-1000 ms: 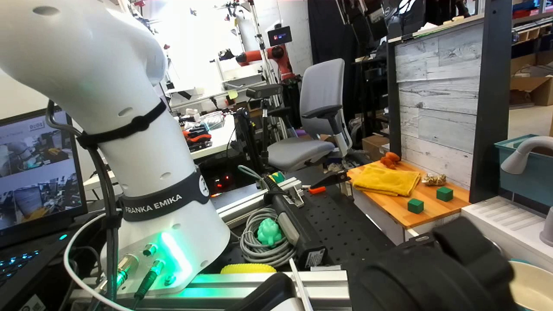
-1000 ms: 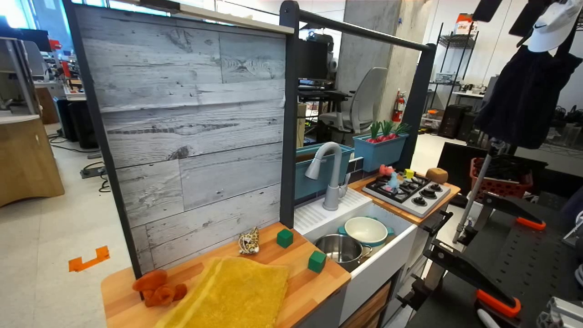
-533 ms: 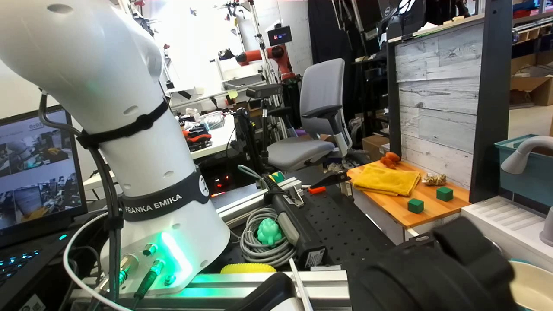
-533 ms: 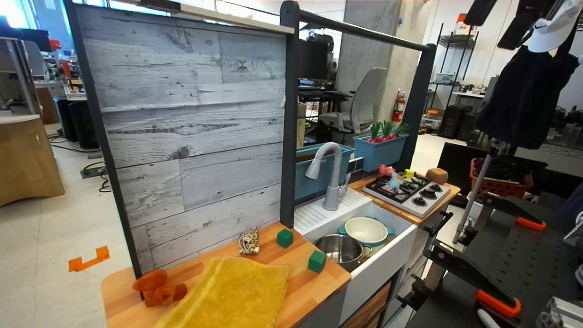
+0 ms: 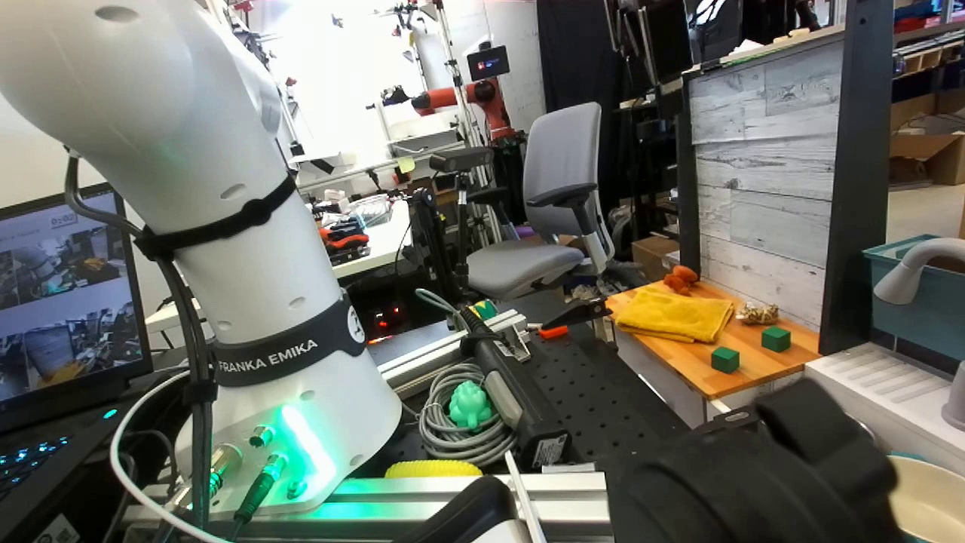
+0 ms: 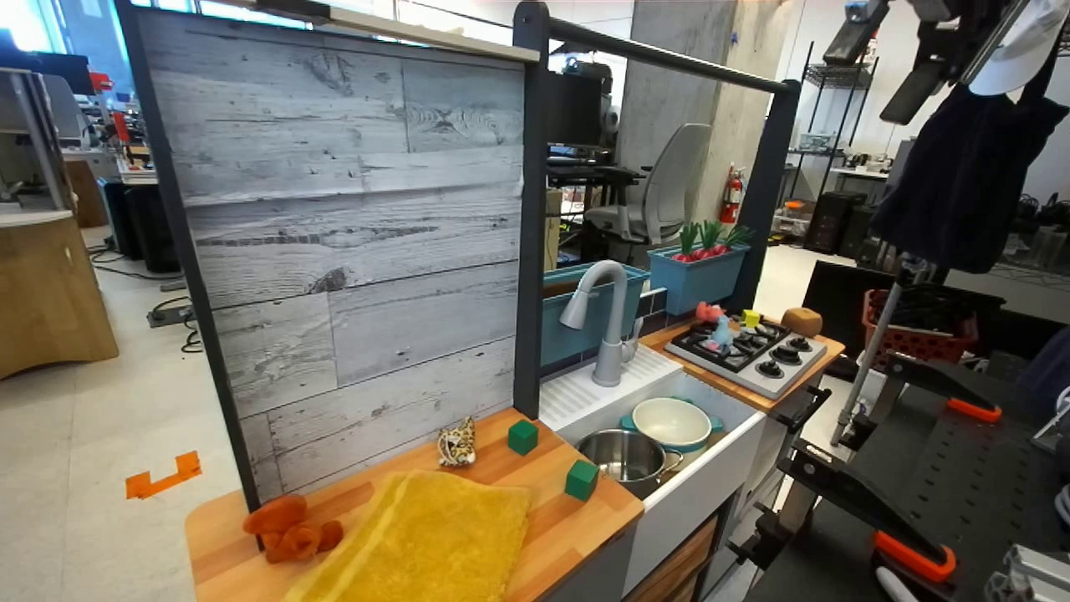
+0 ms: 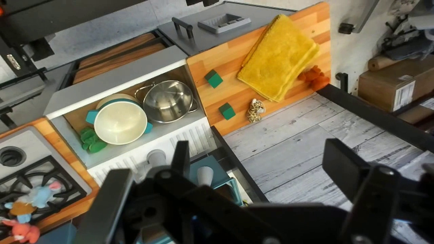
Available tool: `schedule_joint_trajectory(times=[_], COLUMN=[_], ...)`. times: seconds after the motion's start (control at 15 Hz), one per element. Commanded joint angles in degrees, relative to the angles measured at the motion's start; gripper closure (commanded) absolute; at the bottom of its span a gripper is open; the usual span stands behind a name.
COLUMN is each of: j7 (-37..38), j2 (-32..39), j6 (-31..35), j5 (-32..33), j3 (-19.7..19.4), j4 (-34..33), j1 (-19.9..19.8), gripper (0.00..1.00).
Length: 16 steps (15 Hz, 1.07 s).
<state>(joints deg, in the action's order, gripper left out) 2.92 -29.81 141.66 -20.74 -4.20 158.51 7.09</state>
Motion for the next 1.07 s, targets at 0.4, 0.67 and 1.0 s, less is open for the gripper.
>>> schedule_joint_trajectory(times=[0.4,0.67,1.0], j7=[0.41,-10.1,-9.3], j2=[1.47,3.67,3.58], j6=[-19.79,-21.05,-21.77], j5=[1.59,7.2,6.3], j3=[-1.51,-0.76,-0.79], j4=[-0.05,0.93,0.9], j1=[-4.93,-6.11,-6.04], gripper=[0.0,0.0,0.0])
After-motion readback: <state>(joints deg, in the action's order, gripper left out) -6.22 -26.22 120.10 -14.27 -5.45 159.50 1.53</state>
